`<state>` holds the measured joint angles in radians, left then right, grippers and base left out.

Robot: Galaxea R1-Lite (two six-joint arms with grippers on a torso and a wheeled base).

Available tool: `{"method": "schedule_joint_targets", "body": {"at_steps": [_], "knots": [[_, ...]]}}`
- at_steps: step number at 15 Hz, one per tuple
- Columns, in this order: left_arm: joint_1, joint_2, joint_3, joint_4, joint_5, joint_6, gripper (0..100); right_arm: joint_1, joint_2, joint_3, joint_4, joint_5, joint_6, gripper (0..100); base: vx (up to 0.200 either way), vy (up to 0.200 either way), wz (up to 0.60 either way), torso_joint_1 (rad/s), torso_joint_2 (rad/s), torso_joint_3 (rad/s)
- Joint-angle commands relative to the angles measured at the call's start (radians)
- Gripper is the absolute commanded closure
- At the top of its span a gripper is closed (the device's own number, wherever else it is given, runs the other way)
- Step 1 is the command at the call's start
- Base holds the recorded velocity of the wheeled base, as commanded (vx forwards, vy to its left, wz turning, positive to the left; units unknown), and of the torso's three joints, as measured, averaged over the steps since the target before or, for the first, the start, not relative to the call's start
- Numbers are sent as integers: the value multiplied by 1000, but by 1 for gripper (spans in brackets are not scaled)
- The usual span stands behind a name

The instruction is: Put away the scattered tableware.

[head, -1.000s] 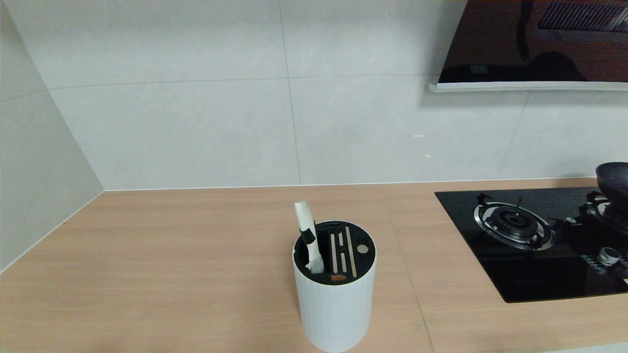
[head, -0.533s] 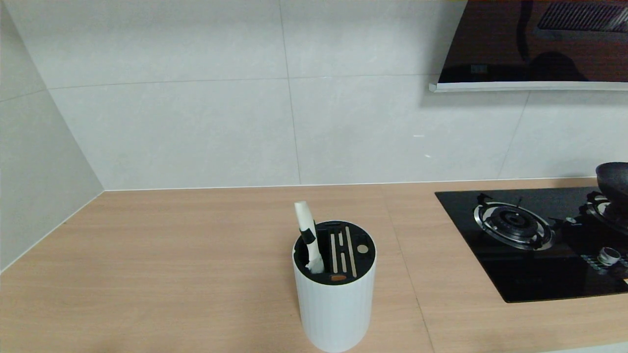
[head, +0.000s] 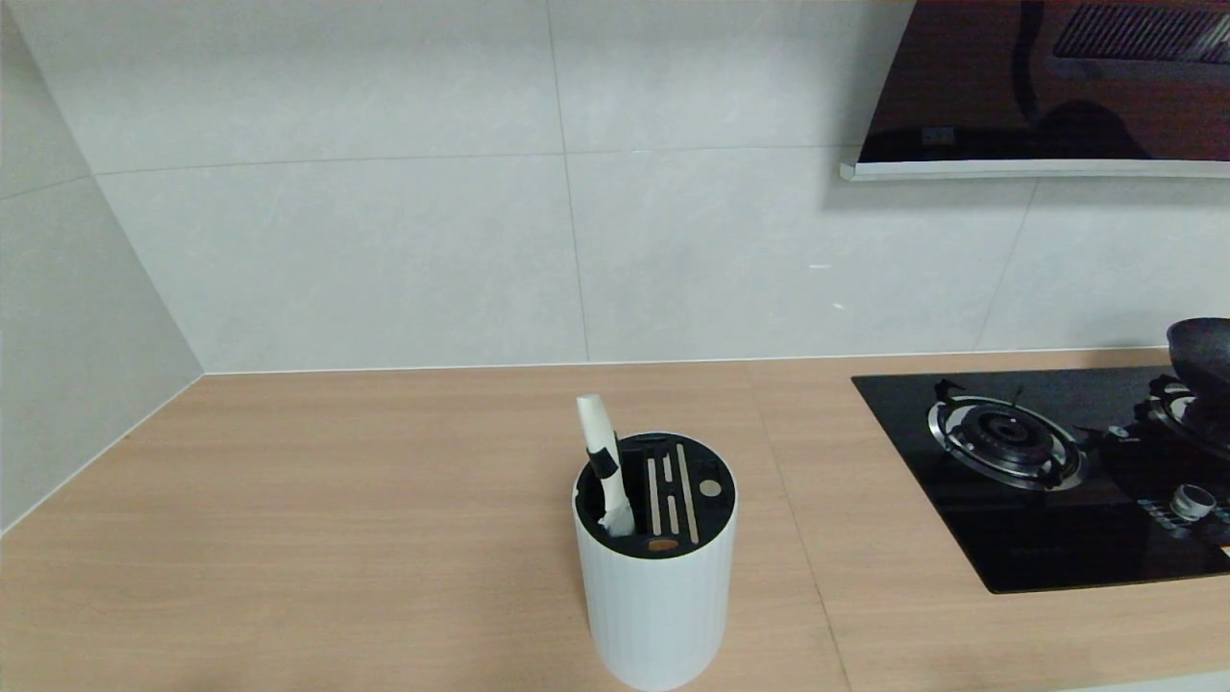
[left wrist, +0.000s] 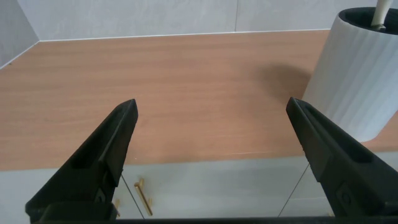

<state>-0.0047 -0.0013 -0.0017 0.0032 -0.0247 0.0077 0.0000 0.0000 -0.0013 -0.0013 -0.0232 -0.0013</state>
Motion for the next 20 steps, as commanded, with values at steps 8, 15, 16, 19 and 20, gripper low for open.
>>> {"method": "schedule_joint_targets", "body": {"at_steps": [8,15,16,19,20], "knots": [[0,1,0,0,0,0,0,0,2,0,0,0,0,0,0,0,0,0,0,0],[0,1,0,0,0,0,0,0,2,1,0,0,0,0,0,0,0,0,0,0],[0,1,0,0,0,0,0,0,2,1,0,0,0,0,0,0,0,0,0,0],[0,1,0,0,0,0,0,0,2,0,0,0,0,0,0,0,0,0,0,0],[0,1,0,0,2,0,0,0,2,1,0,0,0,0,0,0,0,0,0,0]]}}
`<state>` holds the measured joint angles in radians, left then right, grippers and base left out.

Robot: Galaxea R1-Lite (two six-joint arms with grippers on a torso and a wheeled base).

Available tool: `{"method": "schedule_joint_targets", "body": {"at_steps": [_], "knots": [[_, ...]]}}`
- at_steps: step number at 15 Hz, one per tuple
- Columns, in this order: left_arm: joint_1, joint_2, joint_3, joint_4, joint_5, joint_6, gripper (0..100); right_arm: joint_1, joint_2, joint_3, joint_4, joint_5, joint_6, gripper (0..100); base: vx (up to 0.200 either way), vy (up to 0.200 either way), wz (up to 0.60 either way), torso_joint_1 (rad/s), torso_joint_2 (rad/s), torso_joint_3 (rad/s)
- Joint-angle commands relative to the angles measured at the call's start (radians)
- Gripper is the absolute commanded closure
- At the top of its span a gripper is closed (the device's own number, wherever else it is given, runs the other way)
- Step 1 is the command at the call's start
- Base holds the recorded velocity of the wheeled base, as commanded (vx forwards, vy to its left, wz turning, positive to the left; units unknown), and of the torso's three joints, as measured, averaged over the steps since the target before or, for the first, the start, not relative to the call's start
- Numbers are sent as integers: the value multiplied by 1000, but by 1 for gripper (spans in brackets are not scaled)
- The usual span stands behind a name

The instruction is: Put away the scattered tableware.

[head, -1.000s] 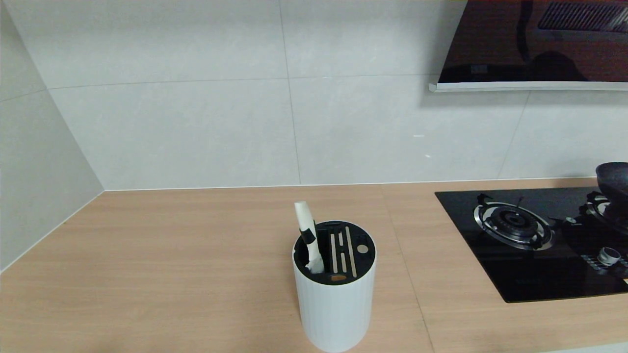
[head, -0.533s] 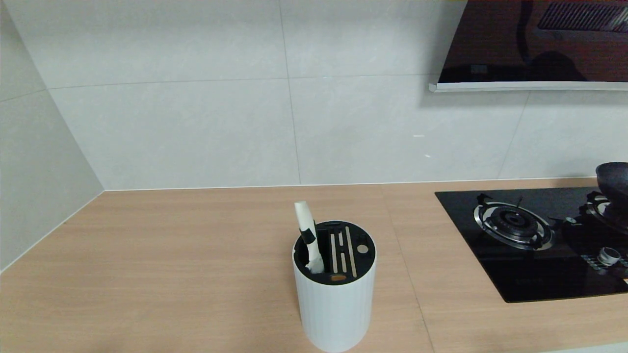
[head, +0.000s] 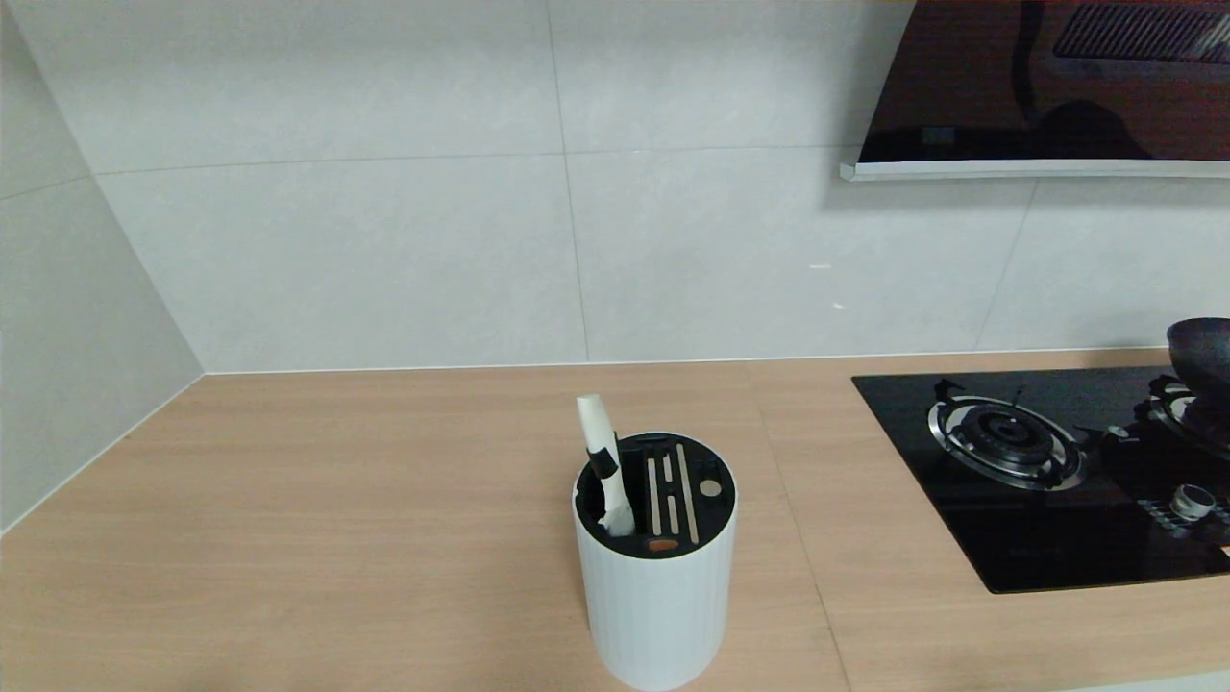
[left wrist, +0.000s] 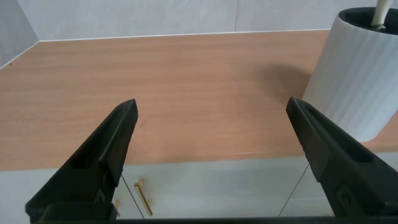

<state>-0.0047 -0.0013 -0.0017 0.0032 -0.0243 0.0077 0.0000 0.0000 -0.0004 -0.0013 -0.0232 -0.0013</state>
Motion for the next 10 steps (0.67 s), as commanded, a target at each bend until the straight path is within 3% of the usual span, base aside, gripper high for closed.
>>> {"method": "schedule_joint_targets", "body": {"at_steps": [1,10], "knots": [[0,1,0,0,0,0,0,0,2,0,0,0,0,0,0,0,0,0,0,0],[0,1,0,0,0,0,0,0,2,0,0,2,0,0,0,0,0,0,0,0]]}}
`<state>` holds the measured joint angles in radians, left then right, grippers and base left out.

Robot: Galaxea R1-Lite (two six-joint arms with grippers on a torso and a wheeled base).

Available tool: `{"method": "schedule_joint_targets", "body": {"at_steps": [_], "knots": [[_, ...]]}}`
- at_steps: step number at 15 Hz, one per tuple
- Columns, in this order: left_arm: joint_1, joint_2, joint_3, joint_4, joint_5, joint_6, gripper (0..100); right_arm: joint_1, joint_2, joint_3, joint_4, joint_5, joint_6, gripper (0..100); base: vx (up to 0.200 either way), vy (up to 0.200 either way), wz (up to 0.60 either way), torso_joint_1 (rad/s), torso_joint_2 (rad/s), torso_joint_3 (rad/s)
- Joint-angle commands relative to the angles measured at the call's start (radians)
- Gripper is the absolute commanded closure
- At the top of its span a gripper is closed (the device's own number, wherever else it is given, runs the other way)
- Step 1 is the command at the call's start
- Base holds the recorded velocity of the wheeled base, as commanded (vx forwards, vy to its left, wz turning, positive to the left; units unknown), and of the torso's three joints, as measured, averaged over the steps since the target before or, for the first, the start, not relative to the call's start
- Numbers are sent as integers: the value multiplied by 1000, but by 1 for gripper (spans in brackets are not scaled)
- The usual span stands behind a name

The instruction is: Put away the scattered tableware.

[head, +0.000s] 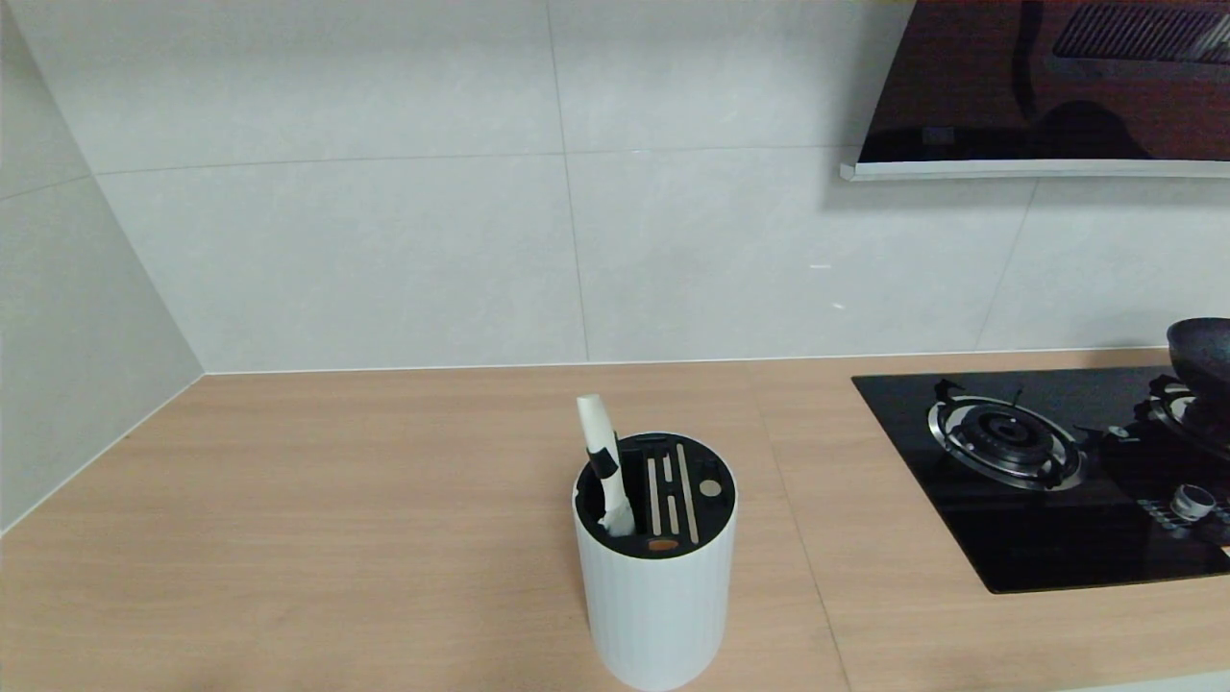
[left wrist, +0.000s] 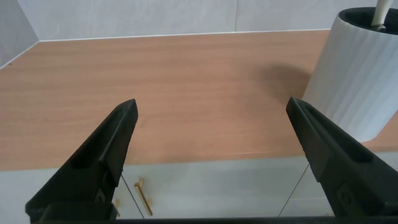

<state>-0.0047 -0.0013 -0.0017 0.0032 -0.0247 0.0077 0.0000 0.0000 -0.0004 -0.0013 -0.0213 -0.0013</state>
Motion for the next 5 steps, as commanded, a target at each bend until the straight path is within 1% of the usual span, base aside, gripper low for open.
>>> {"method": "schedule_joint_targets", "body": {"at_steps": [1,5], "knots": [[0,1,0,0,0,0,0,0,2,0,0,0,0,0,0,0,0,0,0,0],[0,1,0,0,2,0,0,0,2,0,0,4,0,0,0,0,0,0,0,0]]}}
